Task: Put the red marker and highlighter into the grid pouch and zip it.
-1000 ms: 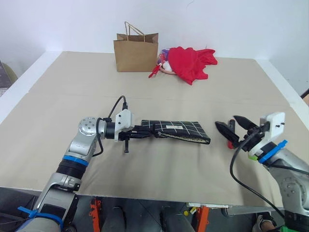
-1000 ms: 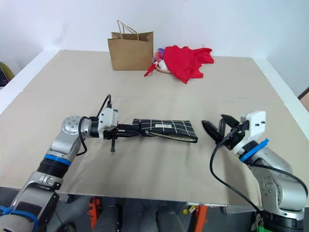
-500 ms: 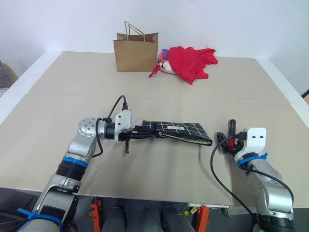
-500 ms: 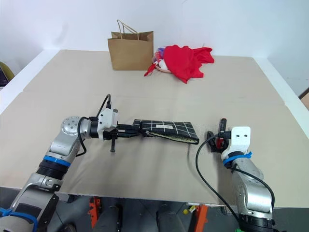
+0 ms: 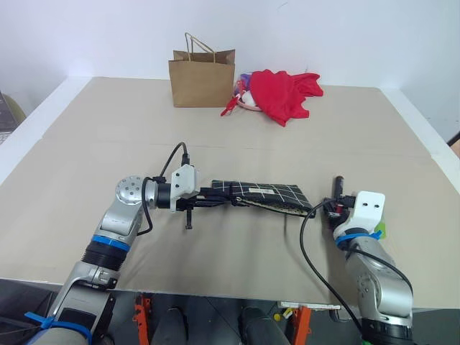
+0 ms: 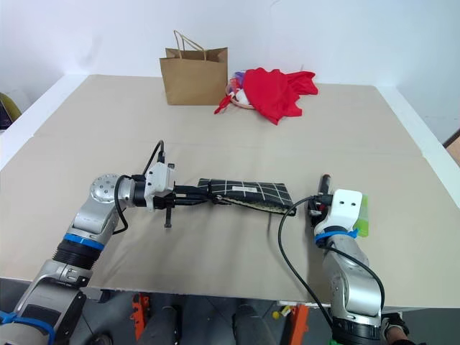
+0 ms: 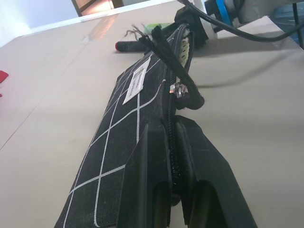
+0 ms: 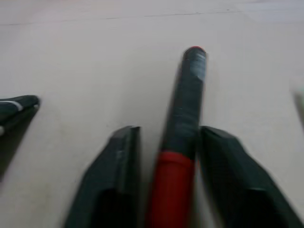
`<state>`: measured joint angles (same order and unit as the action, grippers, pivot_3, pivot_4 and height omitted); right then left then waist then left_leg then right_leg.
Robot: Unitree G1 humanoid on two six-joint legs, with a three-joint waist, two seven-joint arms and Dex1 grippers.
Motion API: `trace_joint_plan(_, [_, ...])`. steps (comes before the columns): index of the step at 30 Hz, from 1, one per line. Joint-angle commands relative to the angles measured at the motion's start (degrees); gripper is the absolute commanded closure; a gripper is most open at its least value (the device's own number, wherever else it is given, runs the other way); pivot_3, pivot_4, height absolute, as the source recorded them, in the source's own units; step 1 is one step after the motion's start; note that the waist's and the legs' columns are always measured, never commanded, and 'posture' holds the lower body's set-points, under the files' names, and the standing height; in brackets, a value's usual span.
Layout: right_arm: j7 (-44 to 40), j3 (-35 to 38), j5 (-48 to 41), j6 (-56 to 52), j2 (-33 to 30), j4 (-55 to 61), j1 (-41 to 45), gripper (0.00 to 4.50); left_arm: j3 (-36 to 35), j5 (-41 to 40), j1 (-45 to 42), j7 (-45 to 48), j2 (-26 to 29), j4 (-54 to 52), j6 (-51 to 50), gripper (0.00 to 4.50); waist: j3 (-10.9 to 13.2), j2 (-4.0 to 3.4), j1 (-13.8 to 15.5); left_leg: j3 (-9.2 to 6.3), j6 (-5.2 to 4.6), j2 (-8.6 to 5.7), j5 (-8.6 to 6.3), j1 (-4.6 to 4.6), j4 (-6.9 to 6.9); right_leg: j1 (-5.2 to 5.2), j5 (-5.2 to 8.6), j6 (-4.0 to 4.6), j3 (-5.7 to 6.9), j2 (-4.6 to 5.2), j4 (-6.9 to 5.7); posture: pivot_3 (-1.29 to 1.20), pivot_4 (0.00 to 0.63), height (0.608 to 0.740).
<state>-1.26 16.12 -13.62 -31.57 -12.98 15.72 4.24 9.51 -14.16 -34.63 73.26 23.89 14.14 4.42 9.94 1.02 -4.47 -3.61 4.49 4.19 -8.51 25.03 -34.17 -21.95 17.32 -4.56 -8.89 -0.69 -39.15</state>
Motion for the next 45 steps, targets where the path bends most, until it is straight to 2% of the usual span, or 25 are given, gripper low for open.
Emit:
trace_joint_plan(1, [0.61, -1.39, 1.61, -2.2, 0.02, -0.17, -1.86, 3.5, -0.83, -0.9, -1.21, -0.29, 0.33, -1.03, 0.18, 4.5, 0.0, 0.01, 0.01, 0.0, 0.0, 0.0, 0.0, 0.01, 0.0, 0.0, 0.01, -0.01, 0.0, 0.0, 0.0, 0.0, 0.15, 0.74])
trace_joint_plan(3, [-1.27, -1.29, 0.93, -1.56, -1.43, 0.15, -0.63, 3.79, -0.74, -0.87, -1.34, -0.37, 0.29, -0.94, 0.18, 4.5, -0.02, 0.03, 0.18, 0.0, 0.0, 0.0, 0.0, 0.01, 0.0, 0.0, 0.01, -0.01, 0.0, 0.0, 0.0, 0.0, 0.15, 0.74])
trace_joint_plan(9, [-3.81, -0.72, -0.1, -0.56, -2.74, 0.15, 0.77, 3.79, -0.67, -0.86, -1.39, -0.39, 0.29, -0.92, 0.18, 4.5, -0.01, 0.02, 0.11, 0.0, 0.0, 0.0, 0.0, 0.01, 0.0, -0.01, 0.0, 0.0, 0.0, 0.0, 0.0, 0.0, 0.15, 0.74])
trace_joint_plan(10, [-13.7, 1.17, -4.05, 2.06, -9.31, 0.39, 4.89, 3.79, -0.67, -0.86, -1.49, -0.15, 0.36, -0.55, 0.35, 4.5, 0.0, 0.01, 0.07, 0.01, 0.0, 0.0, 0.0, 0.01, 0.0, -0.01, 0.01, 0.0, 0.0, 0.01, 0.0, 0.0, 0.15, 0.74])
trace_joint_plan(13, [-40.67, 5.5, -17.49, 4.94, -24.73, 2.1, 11.52, 3.79, -0.44, -0.92, -1.6, 0.94, 0.64, 0.08, 0.75, 4.5, 0.78, -1.01, -0.14, 0.25, -0.04, -0.21, 0.04, 0.1, -0.14, -0.05, -0.11, -0.25, -0.27, 0.21, 0.07, 0.0, 0.15, 0.74])
trace_joint_plan(15, [-51.79, 6.48, -25.76, 1.06, -31.11, 3.85, 10.48, 3.79, -0.21, -1.11, -1.51, 1.84, 0.83, -0.18, 0.62, 4.5, 0.7, -0.72, -0.07, 0.33, -0.36, -0.58, 0.21, 0.02, 0.05, -0.03, -0.08, -0.49, -0.34, 0.56, 0.07, 0.0, 0.15, 0.74])
trace_joint_plan(18, [-58.99, 6.71, -33.49, -4.94, -36.78, 6.64, 8.64, 3.79, -0.16, -1.1, -1.58, 2.42, 0.91, -0.17, 0.58, 4.5, 0.5, -0.02, 0.06, -0.26, -0.48, -0.46, 0.17, -0.03, 0.36, 0.1, 0.16, -0.1, 0.24, 0.37, 0.09, 0.0, 0.15, 0.74])
trace_joint_plan(21, [-61.71, 5.89, -37.32, -9.13, -39.9, 8.97, 6.0, 3.79, -0.23, -1.02, -1.66, 2.57, 0.84, -0.04, 0.62, 4.5, 0.53, -0.05, 0.25, -0.34, -0.48, -0.57, 0.16, 0.12, 0.34, 0.09, 0.09, 0.13, 0.35, 0.53, 0.09, 0.0, 0.15, 0.74])
trace_joint_plan(23, [-63.54, 4.05, -36.32, -9.06, -41.01, 10.55, 3.1, 3.79, -0.25, -1.07, -1.73, 2.55, 0.73, 0.01, 0.6, 4.5, 0.55, -0.02, 0.36, -0.33, -0.47, -0.69, 0.16, 0.15, 0.31, 0.09, 0.09, 0.13, 0.35, 0.66, 0.09, 0.0, 0.15, 0.74])
trace_joint_plan(29, [-61.24, -1.94, -28.82, -6.04, -40.36, 10.78, -2.48, 3.79, -0.43, -1.87, -1.32, 2.03, 0.39, -1.74, -0.64, 4.5, 0.56, 0.01, 0.34, -0.35, -0.4, -0.7, 0.21, 0.13, 0.21, 0.12, 0.21, -0.25, 0.4, 0.67, 0.09, 0.0, 0.15, 0.74])
trace_joint_plan(34, [-57.7, -2.41, -25.75, -4.91, -38.95, 7.15, -1.66, 3.79, -0.34, -2.45, -0.69, 1.95, 0.64, -3.46, -2.0, 4.5, 0.57, 0.03, 0.19, -0.35, -0.35, -0.7, 0.28, 0.13, 0.08, 0.14, 0.06, -0.31, 0.39, 0.68, 0.09, 0.0, 0.15, 0.74])
trace_joint_plan(40, [-57.65, -1.14, -27.49, -5.98, -38.45, 6.45, -0.67, 3.79, -0.12, -2.47, -0.25, 1.95, 0.85, -3.97, -2.37, 4.5, 0.57, 0.02, 0.19, -0.35, -0.35, -0.7, 0.3, 0.13, 0.1, 0.15, 0.07, -0.32, 0.39, 0.67, 0.09, 0.0, 0.15, 0.74])
trace_joint_plan(45, [-62.27, 1.05, -30.04, -6.11, -40.37, 7.58, -3.17, 3.79, 0.18, -1.75, -0.37, 1.98, 0.78, -2.77, -1.61, 4.5, 0.57, 0.02, 0.33, -0.36, -0.36, -0.7, 0.29, 0.14, 0.11, 0.15, 0.1, -0.33, 0.39, 0.67, 0.09, 0.0, 0.15, 0.74])
